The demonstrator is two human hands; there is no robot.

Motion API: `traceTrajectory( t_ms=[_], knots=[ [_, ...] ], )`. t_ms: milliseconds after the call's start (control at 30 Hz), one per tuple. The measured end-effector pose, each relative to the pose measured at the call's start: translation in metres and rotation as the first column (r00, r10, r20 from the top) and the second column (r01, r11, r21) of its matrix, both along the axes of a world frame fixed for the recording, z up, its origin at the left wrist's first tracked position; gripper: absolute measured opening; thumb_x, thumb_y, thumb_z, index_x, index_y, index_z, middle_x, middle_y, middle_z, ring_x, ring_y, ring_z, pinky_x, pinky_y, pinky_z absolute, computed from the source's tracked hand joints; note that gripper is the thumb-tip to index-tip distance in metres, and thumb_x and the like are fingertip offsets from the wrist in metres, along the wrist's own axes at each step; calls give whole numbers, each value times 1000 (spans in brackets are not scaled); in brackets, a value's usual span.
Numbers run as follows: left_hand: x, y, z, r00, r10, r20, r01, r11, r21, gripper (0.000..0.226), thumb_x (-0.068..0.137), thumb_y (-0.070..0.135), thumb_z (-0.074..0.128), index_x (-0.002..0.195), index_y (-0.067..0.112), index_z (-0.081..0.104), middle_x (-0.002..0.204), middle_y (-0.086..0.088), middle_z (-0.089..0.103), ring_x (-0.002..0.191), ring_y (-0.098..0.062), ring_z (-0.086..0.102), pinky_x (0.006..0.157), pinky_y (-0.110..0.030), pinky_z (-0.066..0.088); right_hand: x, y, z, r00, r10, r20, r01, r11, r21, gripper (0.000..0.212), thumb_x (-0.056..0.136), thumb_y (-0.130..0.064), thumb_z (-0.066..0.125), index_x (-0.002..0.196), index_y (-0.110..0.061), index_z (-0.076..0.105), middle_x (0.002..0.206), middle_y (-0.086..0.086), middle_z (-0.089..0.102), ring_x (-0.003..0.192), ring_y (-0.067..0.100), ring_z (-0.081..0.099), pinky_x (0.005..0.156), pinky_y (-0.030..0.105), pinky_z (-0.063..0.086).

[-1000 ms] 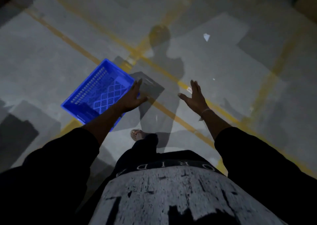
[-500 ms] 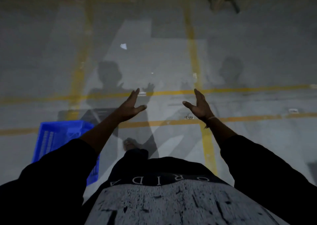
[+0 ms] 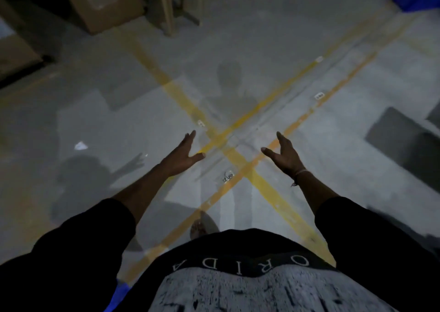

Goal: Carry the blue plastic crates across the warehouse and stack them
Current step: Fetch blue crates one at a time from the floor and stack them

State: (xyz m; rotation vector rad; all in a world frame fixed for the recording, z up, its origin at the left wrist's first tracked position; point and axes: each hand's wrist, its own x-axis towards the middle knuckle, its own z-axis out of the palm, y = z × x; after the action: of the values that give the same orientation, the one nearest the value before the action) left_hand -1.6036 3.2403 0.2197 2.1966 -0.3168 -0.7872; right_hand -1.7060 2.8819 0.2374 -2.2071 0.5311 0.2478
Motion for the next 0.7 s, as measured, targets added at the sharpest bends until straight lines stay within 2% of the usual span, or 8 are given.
traceTrajectory(
  t_ms=[100, 233, 433, 567, 700],
  knots=[
    [40, -39, 8, 986, -166, 10, 166, 986, 7, 97, 87, 65, 63, 158, 48, -2, 170, 5, -5, 153, -17, 24, 122, -47, 29, -2, -20, 6, 988, -156, 7, 156, 988, 15, 93, 85, -62, 62, 156, -25, 17, 161, 4, 19, 147, 23, 23, 117, 41, 25],
    [74, -98, 16, 963, -269, 7, 269, 962, -38, 93, 92, 54, 64, 161, 40, 4, 170, 7, 0, 149, -16, 32, 120, -43, 32, -12, -55, 4, 947, -320, 6, 319, 946, 47, 92, 84, -65, 61, 156, -28, 18, 158, 5, 24, 142, 28, 32, 114, 45, 31],
    [114, -203, 14, 921, -390, 23, 391, 919, -50, 94, 91, 63, 60, 160, 40, 2, 169, 14, 7, 146, -15, 37, 117, -41, 36, -25, -138, -13, 867, -498, -10, 497, 864, 77, 92, 80, -71, 59, 154, -31, 21, 156, 3, 26, 137, 31, 40, 110, 49, 37],
    [139, -285, 14, 907, -419, 46, 420, 906, -46, 98, 87, 69, 59, 161, 39, 2, 169, 12, 8, 145, -18, 39, 115, -43, 38, -19, -213, -25, 815, -579, -26, 579, 811, 88, 99, 73, -80, 58, 153, -35, 21, 154, -2, 26, 130, 28, 48, 106, 50, 43],
    [157, -370, 27, 887, -461, 27, 462, 886, -44, 102, 83, 76, 58, 160, 39, 2, 169, 11, 9, 145, -18, 40, 115, -45, 40, -11, -290, -18, 772, -635, -18, 631, 764, 134, 103, 68, -84, 58, 152, -37, 21, 154, -5, 25, 133, 25, 45, 101, 52, 48]
  ],
)
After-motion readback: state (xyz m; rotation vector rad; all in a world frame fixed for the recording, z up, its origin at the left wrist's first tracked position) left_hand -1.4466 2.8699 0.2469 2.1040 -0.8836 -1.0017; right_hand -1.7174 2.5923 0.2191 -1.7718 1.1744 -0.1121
